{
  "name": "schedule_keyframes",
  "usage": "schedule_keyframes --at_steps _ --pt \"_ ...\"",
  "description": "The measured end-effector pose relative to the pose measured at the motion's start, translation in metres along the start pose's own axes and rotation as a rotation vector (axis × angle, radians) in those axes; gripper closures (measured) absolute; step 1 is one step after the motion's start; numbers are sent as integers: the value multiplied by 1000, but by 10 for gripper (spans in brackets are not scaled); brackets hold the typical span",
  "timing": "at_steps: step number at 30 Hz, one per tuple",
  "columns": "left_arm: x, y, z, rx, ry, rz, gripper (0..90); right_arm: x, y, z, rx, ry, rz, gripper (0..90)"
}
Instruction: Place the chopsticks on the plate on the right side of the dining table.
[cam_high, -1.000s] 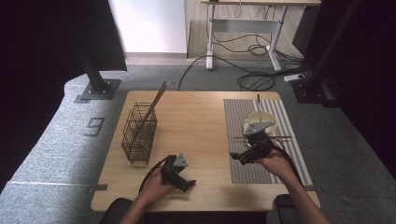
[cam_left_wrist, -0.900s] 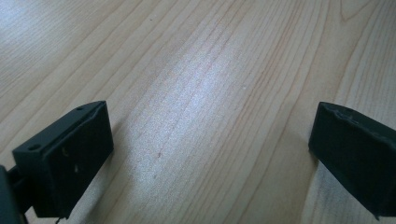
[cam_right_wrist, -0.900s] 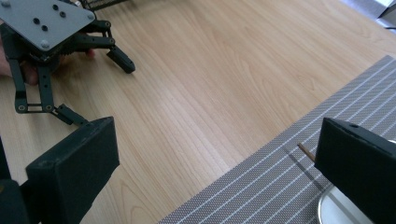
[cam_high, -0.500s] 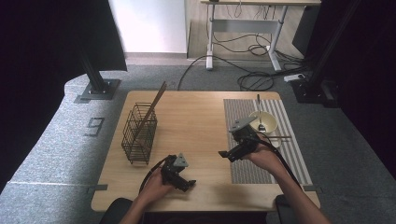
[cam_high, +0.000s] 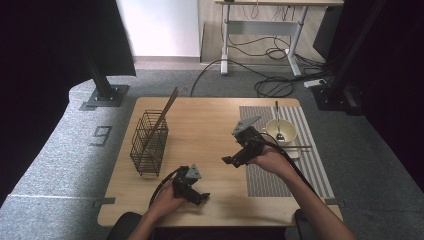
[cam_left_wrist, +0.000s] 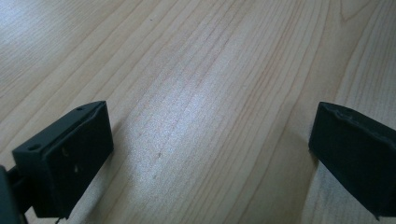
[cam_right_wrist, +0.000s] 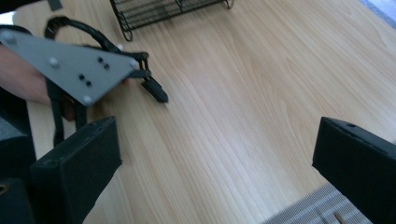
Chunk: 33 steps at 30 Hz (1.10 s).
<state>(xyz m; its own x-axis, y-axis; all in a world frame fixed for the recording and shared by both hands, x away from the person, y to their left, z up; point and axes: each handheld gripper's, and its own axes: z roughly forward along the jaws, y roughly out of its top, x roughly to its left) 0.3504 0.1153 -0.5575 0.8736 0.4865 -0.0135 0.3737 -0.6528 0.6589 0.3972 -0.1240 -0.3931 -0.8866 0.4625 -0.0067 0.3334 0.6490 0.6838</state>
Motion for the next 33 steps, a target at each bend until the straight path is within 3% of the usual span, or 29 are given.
schedule_keyframes --at_steps 18,33 --pt "0 0 0 -1 0 -1 0 10 48 28 14 85 -68 8" --pt "0 0 0 -2 1 -2 0 38 86 54 30 146 -156 31"
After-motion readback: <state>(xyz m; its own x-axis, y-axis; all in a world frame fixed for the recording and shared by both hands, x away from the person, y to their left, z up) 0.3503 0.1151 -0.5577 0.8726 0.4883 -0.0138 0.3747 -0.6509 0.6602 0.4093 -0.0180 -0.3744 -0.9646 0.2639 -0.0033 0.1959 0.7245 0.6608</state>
